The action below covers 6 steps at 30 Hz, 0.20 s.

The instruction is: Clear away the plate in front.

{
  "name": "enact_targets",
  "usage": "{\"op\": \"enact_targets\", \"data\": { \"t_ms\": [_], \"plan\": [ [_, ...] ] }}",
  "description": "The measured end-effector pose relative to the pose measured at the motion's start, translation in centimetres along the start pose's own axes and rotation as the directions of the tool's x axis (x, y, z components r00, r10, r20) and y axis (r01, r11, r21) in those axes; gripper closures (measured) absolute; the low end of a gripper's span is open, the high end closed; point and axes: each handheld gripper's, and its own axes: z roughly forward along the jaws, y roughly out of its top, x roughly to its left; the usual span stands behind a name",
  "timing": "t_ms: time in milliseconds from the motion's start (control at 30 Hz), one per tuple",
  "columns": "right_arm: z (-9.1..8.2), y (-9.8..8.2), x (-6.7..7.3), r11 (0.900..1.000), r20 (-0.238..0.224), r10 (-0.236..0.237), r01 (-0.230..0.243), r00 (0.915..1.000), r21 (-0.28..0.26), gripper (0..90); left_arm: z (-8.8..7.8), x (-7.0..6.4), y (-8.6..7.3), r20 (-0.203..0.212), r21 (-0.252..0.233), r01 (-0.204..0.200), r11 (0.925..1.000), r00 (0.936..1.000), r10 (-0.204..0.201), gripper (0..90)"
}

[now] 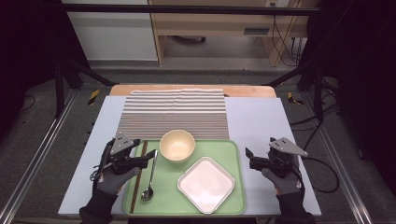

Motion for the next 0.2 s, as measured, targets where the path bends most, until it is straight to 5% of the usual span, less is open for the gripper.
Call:
{"op": "enact_targets", "data": {
  "t_ms": [200],
  "plan": [
    [0.0, 0.0, -0.1, 1.0, 0.001, 0.001, -0.001, 1.0, -0.001, 3.8, -0.3, 1.3, -0.6, -0.018, -0.003, 0.018, 0.9998, 0.9997, -0.018, 25.1]
  ]
}}
